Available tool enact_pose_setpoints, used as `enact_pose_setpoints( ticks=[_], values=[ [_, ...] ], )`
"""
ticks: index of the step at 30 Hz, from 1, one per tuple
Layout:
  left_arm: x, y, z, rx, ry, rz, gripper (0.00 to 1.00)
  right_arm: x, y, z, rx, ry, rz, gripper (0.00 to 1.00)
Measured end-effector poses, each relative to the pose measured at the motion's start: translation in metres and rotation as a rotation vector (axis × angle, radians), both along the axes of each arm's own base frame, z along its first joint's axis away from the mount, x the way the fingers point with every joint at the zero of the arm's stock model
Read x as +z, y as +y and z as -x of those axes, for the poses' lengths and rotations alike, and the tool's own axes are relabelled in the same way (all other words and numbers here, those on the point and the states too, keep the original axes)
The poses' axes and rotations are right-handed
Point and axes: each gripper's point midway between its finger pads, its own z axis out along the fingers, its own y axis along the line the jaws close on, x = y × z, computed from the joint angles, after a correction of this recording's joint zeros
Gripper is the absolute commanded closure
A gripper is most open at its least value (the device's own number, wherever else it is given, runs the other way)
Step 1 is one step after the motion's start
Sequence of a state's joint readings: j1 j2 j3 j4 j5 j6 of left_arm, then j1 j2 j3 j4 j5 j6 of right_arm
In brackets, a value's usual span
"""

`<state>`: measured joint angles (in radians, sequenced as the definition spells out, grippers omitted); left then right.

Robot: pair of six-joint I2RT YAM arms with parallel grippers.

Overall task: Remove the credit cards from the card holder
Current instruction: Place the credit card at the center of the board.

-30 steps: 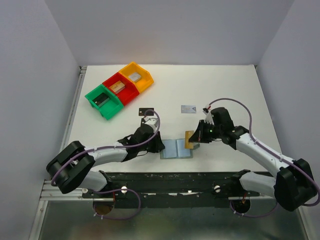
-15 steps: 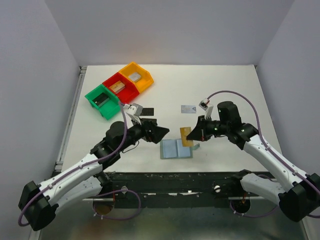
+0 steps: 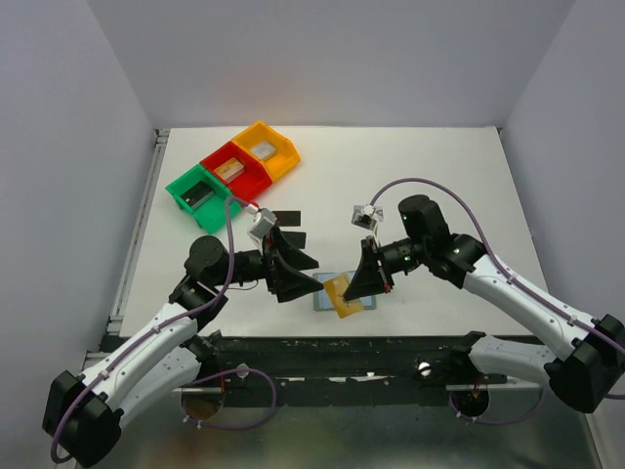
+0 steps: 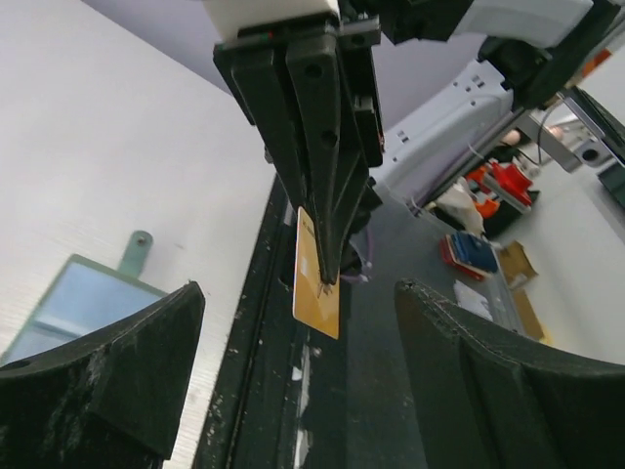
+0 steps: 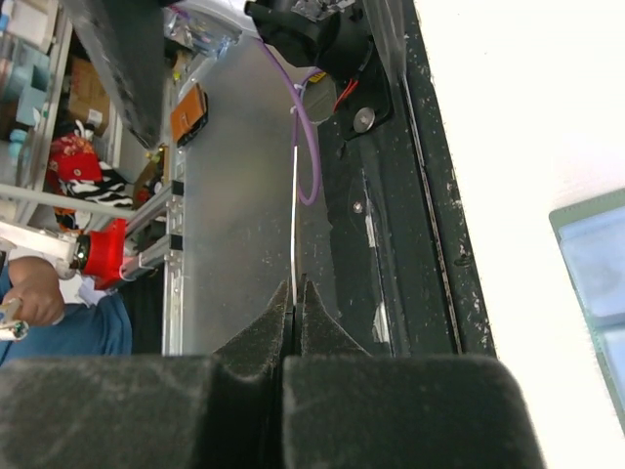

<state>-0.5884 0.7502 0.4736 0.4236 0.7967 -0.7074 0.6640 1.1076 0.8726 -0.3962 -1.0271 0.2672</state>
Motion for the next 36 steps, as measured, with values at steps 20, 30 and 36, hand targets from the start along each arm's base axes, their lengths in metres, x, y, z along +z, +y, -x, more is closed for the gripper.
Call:
enact_pose_setpoints(
  ticks=[20, 30, 36],
  values=[
    [-0.032, -0.022, 0.027, -0.251, 0.152, -0.068, 0.95, 0.003, 0.015, 0.006, 0.082, -0.061, 0.054, 0.98],
    [-0.023, -0.018, 0.023, -0.17, 0.097, -0.039, 1.0, -0.001, 0.011, -0.024, -0.122, -0.137, 0.149, 0.37],
    [-0.027, 0.003, -0.009, 0.132, 0.101, 0.065, 1.0, 0.029, -0.01, -0.062, -0.434, -0.225, 0.035, 0.38]
  ],
)
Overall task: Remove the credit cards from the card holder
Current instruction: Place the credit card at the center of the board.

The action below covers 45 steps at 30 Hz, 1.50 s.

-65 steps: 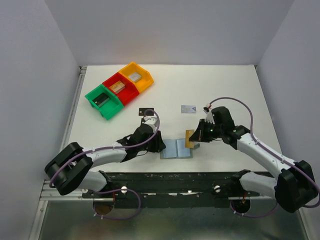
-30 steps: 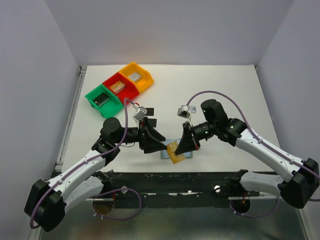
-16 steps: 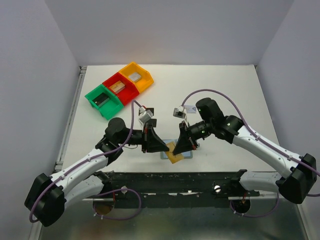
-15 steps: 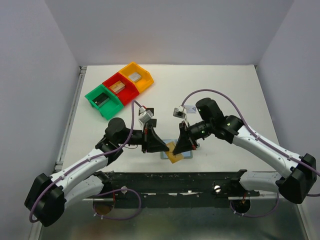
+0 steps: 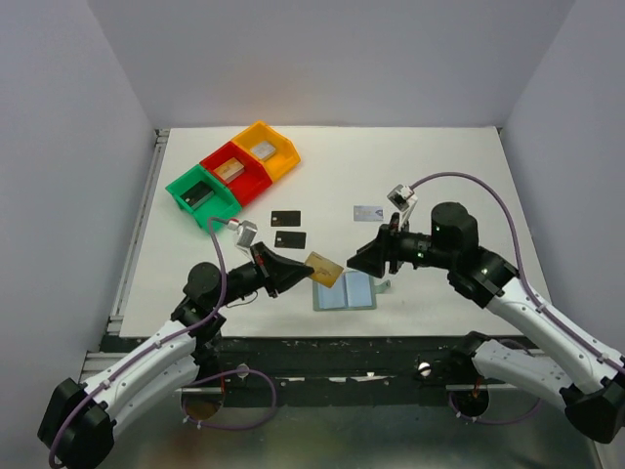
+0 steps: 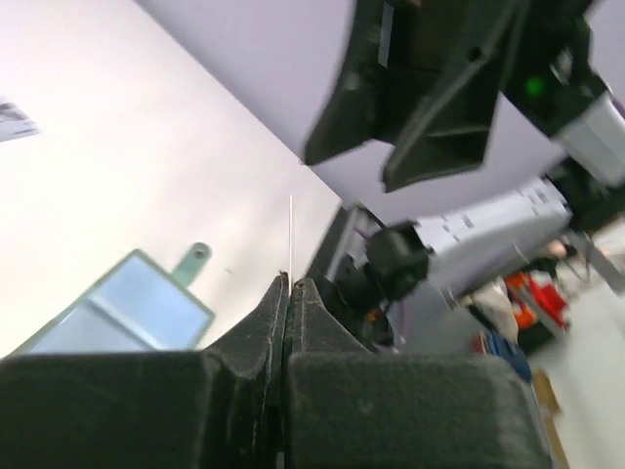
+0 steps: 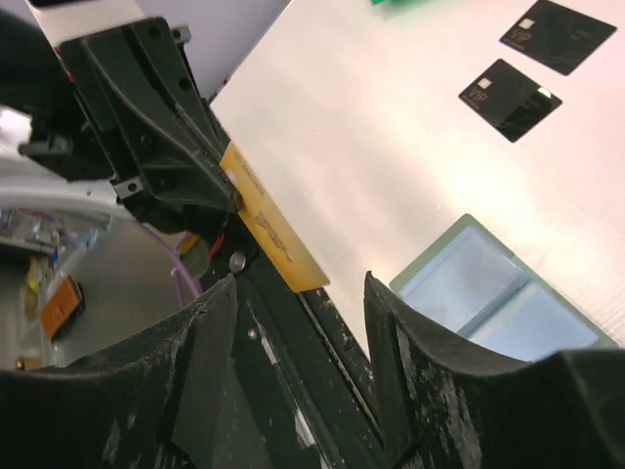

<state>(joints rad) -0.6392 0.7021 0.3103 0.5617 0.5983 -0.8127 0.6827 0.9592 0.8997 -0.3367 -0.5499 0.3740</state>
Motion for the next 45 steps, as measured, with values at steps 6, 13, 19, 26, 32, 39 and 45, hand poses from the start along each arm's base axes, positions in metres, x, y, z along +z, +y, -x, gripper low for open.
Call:
enact_pose_setpoints(
  ticks=[6, 13, 19, 26, 32, 39, 45],
  values=[
    [-0.036, 0.028, -0.033, 0.282, 0.103, 0.115, 1.0, -0.025, 0.002, -0.018, -0.157, 0.072, -0.153, 0.38],
    [-0.003, 0.044, -0.042, 0.371, 0.042, 0.291, 1.0, -0.032, 0.027, -0.024, -0.114, 0.181, -0.271, 0.41],
    [0.022, 0.051, -0.04, 0.375, 0.002, 0.392, 1.0, -0.011, 0.042, -0.024, -0.036, 0.188, -0.382, 0.47],
    [0.023, 0.05, -0.041, 0.37, 0.015, 0.407, 1.0, -0.002, 0.05, -0.021, 0.031, 0.197, -0.441, 0.51],
    [0.02, 0.048, -0.043, 0.367, 0.034, 0.403, 1.0, -0.007, 0.054, -0.02, 0.054, 0.226, -0.431, 0.56],
    [0.016, 0.047, -0.044, 0.366, 0.049, 0.395, 1.0, -0.011, 0.055, -0.019, 0.065, 0.238, -0.422, 0.57],
    [0.015, 0.046, -0.044, 0.362, 0.053, 0.393, 1.0, -0.01, 0.057, -0.021, 0.066, 0.239, -0.421, 0.6]
  ],
)
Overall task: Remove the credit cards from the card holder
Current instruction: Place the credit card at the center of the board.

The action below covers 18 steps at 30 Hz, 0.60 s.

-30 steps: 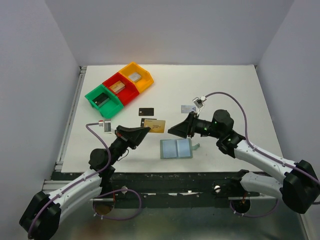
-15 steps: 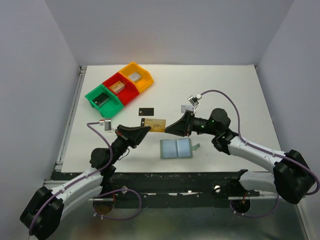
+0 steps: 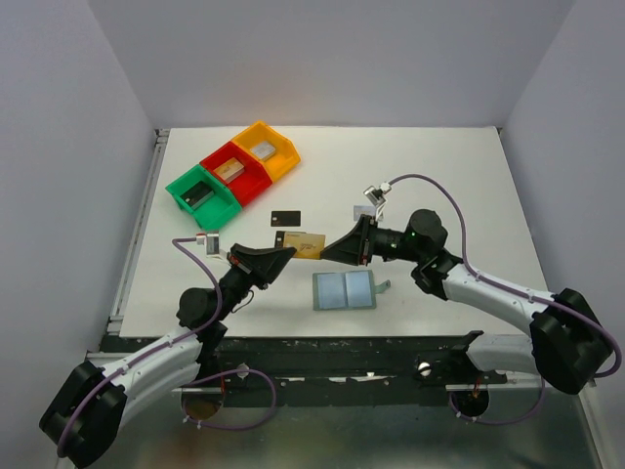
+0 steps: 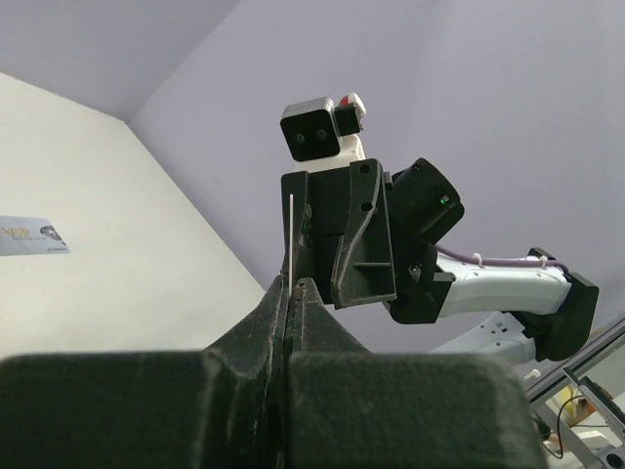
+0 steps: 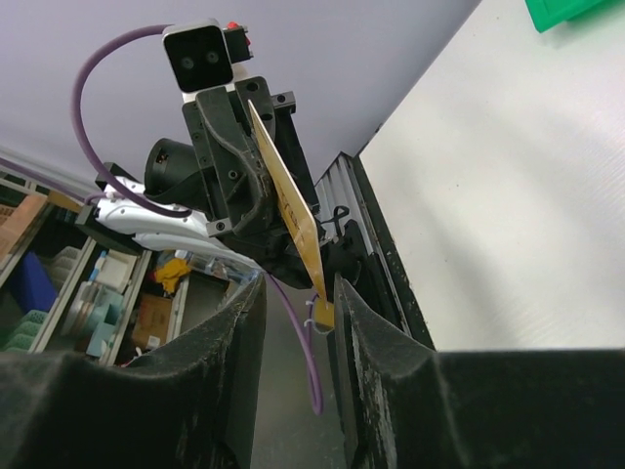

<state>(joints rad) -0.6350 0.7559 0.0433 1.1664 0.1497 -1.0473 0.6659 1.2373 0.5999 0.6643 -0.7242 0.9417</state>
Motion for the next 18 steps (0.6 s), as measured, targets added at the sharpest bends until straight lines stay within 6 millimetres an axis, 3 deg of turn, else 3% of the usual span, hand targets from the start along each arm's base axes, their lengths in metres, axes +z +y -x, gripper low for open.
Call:
enact_pose_setpoints(
  ticks=[6, 10, 11, 12, 13, 14, 15, 18],
  values=[
    [0.0, -0.001, 0.0, -0.004, 0.001, 0.001, 1.0, 0.003, 0.003, -0.001, 0.008, -0.004, -0.003, 0.73],
    [0.0, -0.001, 0.001, -0.007, -0.001, 0.004, 1.0, 0.005, 0.003, -0.001, 0.015, -0.009, -0.004, 0.93],
    [0.001, -0.001, 0.001, -0.007, -0.001, 0.006, 0.83, 0.005, 0.003, -0.001, 0.017, -0.01, -0.004, 0.97],
    [0.001, -0.001, 0.001, -0.008, 0.0, 0.007, 0.55, 0.005, 0.004, 0.0, 0.018, -0.012, -0.003, 1.0],
    [0.001, -0.001, 0.001, -0.008, 0.002, 0.007, 0.37, 0.005, 0.004, 0.0, 0.018, -0.014, -0.001, 1.0],
    [0.0, -0.001, 0.0, -0.008, 0.011, 0.008, 0.12, 0.005, 0.004, -0.001, 0.018, -0.015, 0.002, 1.0],
    [-0.002, -0.001, -0.001, -0.002, 0.023, 0.005, 0.01, 0.005, 0.003, -0.001, 0.018, -0.013, 0.008, 1.0],
    [-0.014, 0.006, -0.008, 0.048, 0.105, -0.02, 0.01, 0.006, -0.002, -0.006, -0.009, -0.009, 0.041, 1.0]
  ],
)
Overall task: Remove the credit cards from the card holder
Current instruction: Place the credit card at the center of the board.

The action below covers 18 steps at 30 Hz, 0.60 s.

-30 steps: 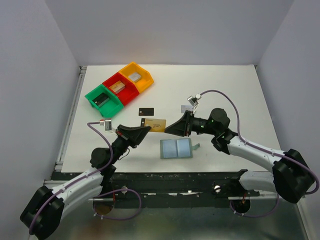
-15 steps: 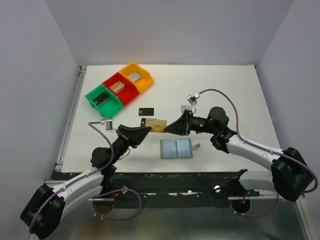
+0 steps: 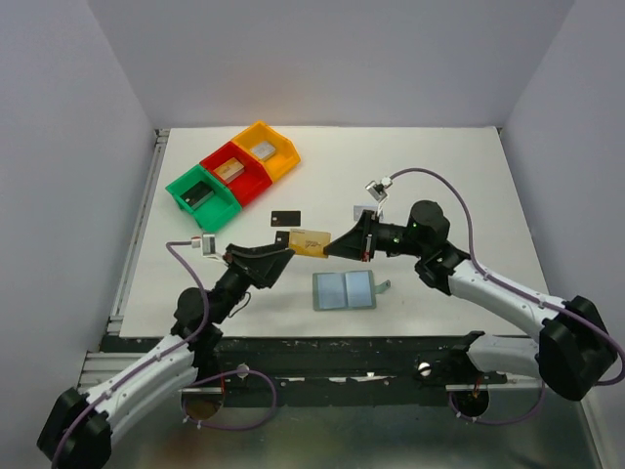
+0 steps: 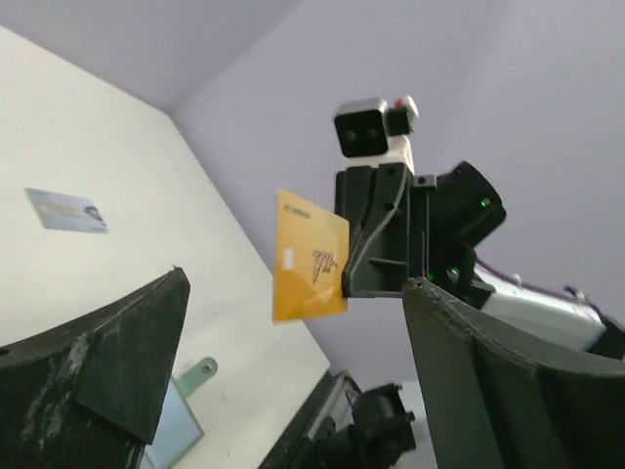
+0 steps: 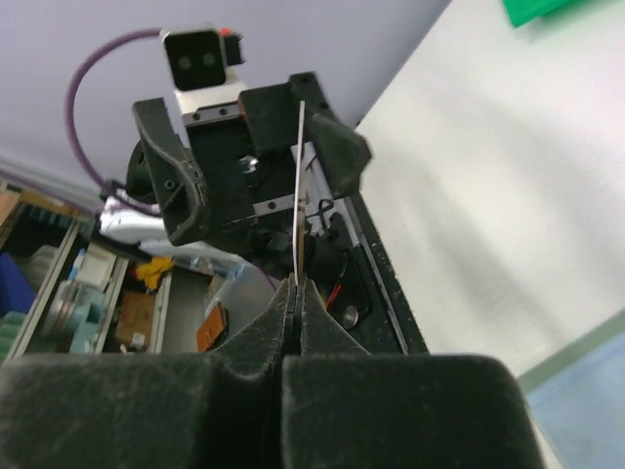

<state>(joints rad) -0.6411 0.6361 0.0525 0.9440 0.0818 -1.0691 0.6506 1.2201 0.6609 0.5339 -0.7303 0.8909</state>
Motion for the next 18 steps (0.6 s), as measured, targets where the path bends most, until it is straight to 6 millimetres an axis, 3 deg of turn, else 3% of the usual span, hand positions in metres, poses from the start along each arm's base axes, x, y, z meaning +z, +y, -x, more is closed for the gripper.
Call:
enact_pose_setpoints(
  ticks=[3, 8, 12, 18],
  values=[
    [0.007, 0.018, -0.004, 0.098, 0.023, -0.004, 0.01, 0.005, -0.017, -0.022, -0.088, 0.0, 0.055, 1.0],
    [0.019, 0.059, -0.015, 0.317, 0.083, -0.045, 0.01, -0.003, -0.051, -0.084, -0.273, 0.04, 0.205, 0.99],
    [0.0, 0.072, -0.024, 0.405, 0.175, -0.163, 0.01, -0.045, -0.061, -0.124, -0.33, 0.128, 0.391, 1.0],
    [-0.047, 0.065, -0.027, 0.385, 0.284, -0.352, 0.01, -0.114, -0.057, -0.151, -0.26, 0.271, 0.6, 1.0]
  ],
)
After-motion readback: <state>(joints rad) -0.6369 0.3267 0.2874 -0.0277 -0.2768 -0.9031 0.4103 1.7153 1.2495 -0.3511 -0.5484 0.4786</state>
